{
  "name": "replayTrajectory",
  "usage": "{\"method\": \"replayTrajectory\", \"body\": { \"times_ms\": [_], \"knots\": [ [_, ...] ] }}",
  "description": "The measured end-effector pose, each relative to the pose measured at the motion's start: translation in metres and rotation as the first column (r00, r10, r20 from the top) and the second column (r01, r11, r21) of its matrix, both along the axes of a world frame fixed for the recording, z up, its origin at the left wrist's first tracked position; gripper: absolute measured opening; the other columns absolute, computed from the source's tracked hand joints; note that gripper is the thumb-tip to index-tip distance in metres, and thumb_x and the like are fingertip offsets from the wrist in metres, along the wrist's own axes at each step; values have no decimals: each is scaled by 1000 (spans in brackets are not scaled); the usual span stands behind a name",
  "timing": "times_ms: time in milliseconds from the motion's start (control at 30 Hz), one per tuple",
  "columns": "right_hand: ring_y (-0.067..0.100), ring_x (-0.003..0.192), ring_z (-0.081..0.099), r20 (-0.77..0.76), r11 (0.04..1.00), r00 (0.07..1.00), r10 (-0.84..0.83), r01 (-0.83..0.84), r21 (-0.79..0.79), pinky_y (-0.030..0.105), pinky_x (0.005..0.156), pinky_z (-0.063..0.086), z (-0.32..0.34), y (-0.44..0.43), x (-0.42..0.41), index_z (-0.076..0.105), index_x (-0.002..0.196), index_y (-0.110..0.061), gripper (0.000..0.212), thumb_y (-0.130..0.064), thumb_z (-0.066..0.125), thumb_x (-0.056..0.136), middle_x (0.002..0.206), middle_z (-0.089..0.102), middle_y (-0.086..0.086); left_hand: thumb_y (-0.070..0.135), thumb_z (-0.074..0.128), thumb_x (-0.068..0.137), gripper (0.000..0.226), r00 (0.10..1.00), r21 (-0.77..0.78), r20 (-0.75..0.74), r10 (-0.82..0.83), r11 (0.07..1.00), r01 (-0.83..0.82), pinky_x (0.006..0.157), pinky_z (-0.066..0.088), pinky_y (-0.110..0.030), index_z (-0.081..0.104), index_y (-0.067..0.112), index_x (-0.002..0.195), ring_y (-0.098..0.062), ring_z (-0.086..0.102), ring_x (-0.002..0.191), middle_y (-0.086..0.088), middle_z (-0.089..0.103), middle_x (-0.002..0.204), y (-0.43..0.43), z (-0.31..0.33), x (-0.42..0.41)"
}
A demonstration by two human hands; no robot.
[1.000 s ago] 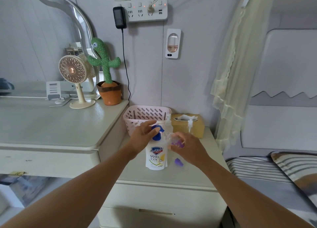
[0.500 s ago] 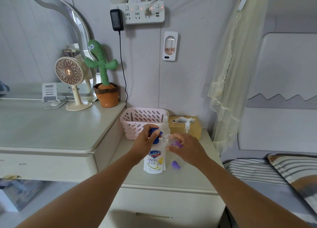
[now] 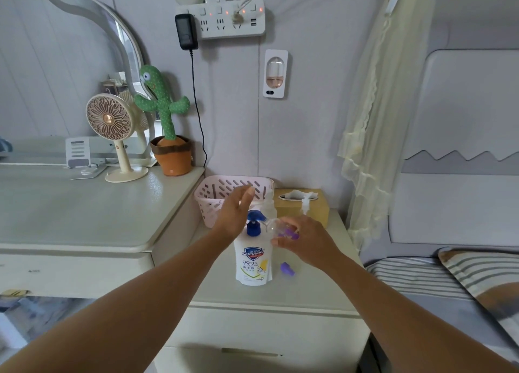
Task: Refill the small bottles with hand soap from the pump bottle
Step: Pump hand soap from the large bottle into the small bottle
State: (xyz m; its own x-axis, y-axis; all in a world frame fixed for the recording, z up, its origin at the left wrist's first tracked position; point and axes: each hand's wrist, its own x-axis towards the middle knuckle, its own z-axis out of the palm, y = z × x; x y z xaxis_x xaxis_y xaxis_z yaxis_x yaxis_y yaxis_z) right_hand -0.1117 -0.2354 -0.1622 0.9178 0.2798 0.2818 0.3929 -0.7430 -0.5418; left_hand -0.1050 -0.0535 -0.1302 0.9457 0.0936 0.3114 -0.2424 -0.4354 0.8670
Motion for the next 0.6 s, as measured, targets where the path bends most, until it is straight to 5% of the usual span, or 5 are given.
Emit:
{"method": "replayTrajectory", "body": {
  "times_ms": [100, 200, 333, 600],
  "knots": [
    [6, 91, 60, -23, 1000, 1000, 12, -11, 26, 24, 81, 53, 1, 0, -1, 56, 124, -31, 51, -52, 66, 79, 108, 65, -8, 40, 34, 100, 52, 985, 314, 38, 171, 933, -174, 111, 26, -39, 35, 11, 143, -27, 38, 132, -13, 43, 142, -1, 14, 24],
    [2, 89, 59, -39, 998, 999, 23, -21, 55, 22, 81, 51, 3, -1, -4, 56, 123, -31, 48, -49, 66, 80, 109, 65, -10, 36, 27, 103, 51, 970, 658, -27, 243, 735, -165, 117, 5, -46, 19, 16, 149, -34, 6, 144, -13, 13, 156, -9, 22, 38],
    [1, 91, 59, -52, 995, 998, 25, -20, 99, 18, 78, 47, 4, 1, -6, 56, 122, -33, 46, -47, 67, 80, 109, 64, -12, 48, 20, 100, 60, 943, 679, -160, 291, 726, -109, 114, -8, -53, 3, 22, 151, -36, -15, 143, -8, -11, 158, -23, 17, 53],
    [7, 99, 60, -67, 987, 997, 43, -32, 160, 24, 86, 51, -1, 1, -5, 54, 123, -33, 47, -49, 66, 81, 115, 62, -10, 23, 24, 100, 56, 915, 758, -284, 287, 652, 31, 108, -10, -62, 2, 30, 151, -37, -19, 141, -8, -18, 156, -27, 6, 61]
  ]
}}
